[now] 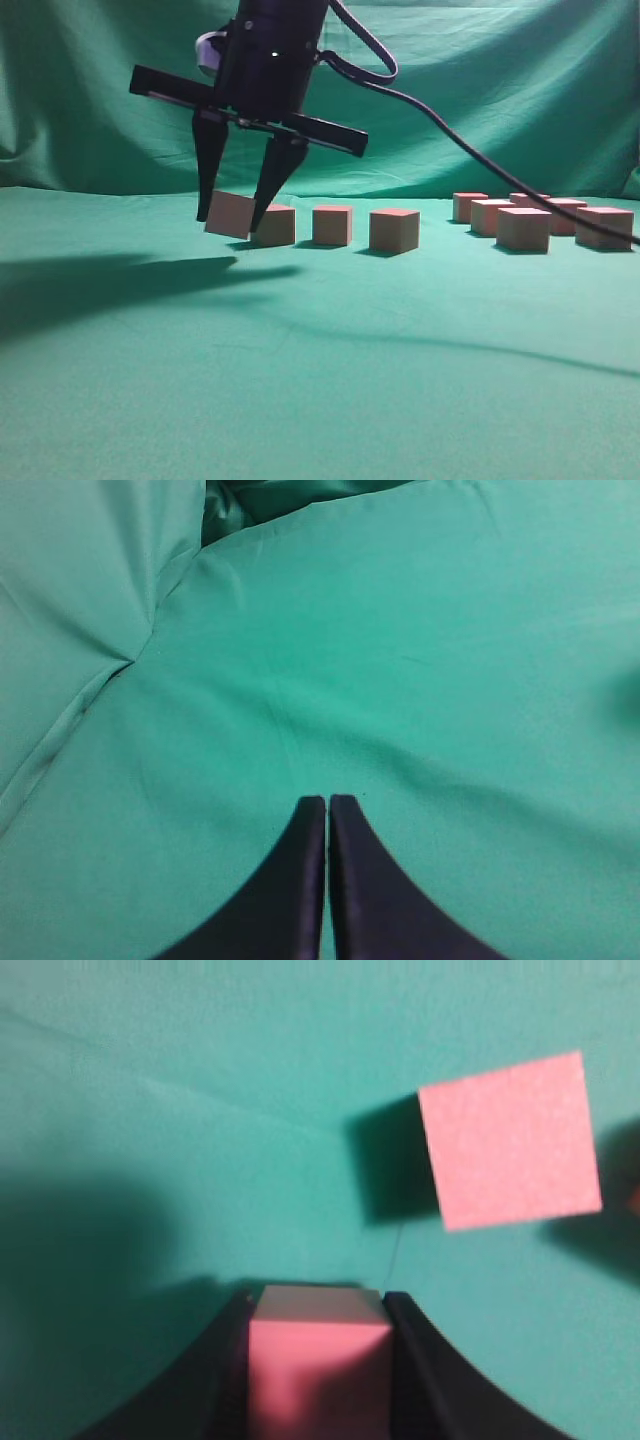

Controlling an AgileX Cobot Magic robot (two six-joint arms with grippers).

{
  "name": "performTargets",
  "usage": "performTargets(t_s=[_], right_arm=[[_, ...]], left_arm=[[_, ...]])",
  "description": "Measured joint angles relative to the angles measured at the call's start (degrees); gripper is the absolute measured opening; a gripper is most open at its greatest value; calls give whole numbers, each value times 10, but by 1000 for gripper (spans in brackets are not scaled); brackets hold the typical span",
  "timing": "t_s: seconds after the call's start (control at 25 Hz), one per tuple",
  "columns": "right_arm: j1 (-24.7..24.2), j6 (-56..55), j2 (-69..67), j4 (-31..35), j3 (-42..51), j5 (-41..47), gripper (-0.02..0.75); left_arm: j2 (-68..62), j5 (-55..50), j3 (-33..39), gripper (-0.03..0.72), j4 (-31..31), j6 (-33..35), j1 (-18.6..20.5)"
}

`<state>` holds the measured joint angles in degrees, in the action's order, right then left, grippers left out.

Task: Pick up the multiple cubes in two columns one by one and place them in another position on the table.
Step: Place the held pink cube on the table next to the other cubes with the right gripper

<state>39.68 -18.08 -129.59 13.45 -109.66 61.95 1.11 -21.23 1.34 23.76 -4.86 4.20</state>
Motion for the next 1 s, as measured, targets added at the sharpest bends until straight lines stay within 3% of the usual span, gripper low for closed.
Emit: performTargets(t_s=[1.0], right_arm=[[0, 0, -19, -15, -4, -43, 272]], left_arm=[[0, 0, 0, 0, 0, 0, 0]])
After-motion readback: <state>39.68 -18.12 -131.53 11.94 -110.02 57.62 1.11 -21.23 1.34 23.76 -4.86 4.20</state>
